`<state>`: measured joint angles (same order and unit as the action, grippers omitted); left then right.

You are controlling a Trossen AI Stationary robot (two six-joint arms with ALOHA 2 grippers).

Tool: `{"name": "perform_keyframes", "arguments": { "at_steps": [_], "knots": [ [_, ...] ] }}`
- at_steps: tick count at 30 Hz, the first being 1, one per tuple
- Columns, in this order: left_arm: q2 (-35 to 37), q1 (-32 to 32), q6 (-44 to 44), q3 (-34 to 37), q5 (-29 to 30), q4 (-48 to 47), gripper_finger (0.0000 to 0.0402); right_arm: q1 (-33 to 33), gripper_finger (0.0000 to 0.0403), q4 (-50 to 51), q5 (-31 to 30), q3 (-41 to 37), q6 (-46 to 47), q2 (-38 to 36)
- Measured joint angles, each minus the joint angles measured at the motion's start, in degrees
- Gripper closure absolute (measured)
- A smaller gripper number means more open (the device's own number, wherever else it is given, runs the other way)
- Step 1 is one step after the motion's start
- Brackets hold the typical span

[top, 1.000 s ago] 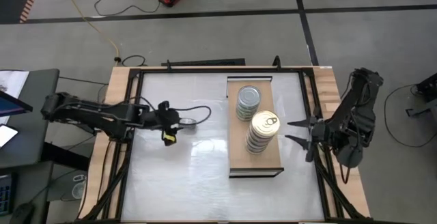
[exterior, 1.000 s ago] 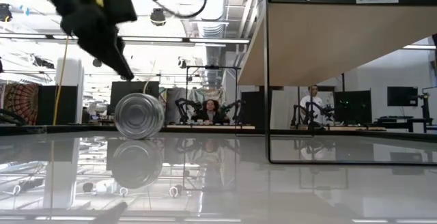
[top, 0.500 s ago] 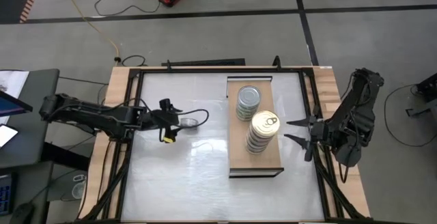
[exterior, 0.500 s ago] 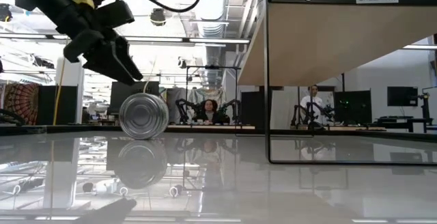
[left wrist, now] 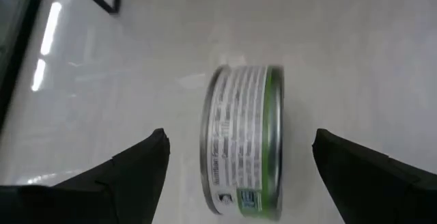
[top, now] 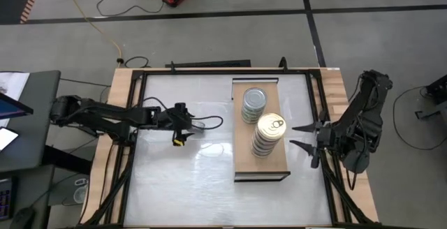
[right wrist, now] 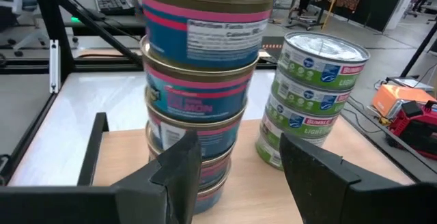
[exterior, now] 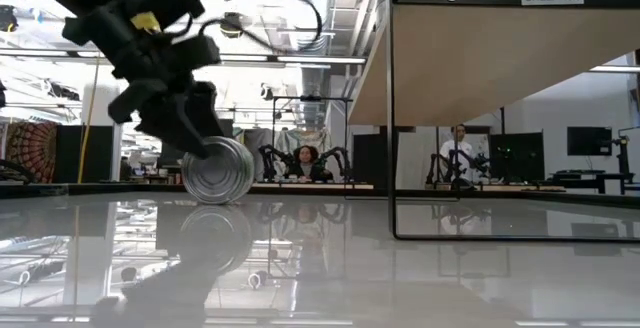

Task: Stack canned seafood by type on shelf
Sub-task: Stack the green tuna can on top of the green tuna can

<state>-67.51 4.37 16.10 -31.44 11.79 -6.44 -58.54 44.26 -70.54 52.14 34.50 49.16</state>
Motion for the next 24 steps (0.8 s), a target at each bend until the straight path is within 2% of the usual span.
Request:
{"name": "perform_keyframes", "arguments": {
  "at_steps": [3,6,17,24],
  "knots": [
    [-2.3,0.6,0.5,0.0,-0.1,0.9,0.0061,-0.4,0.0177,0.0,0.0,0.0,0.0,0.3],
    [-3.7,0.6,1.1,0.0,-0.9,1.0,0.0083,-0.2,0.0177,0.0,0.0,0.0,0.0,0.4],
    [-2.7,-0.5,1.5,0.0,-1.4,0.6,0.0265,-0.2,0.0177,0.2,0.0,0.0,0.0,0.4],
    [3.2,-3.5,7.9,-2.7,1.8,0.3,0.0274,-0.3,0.0177,0.5,0.0,0.0,0.0,0.3]
  ]
}}
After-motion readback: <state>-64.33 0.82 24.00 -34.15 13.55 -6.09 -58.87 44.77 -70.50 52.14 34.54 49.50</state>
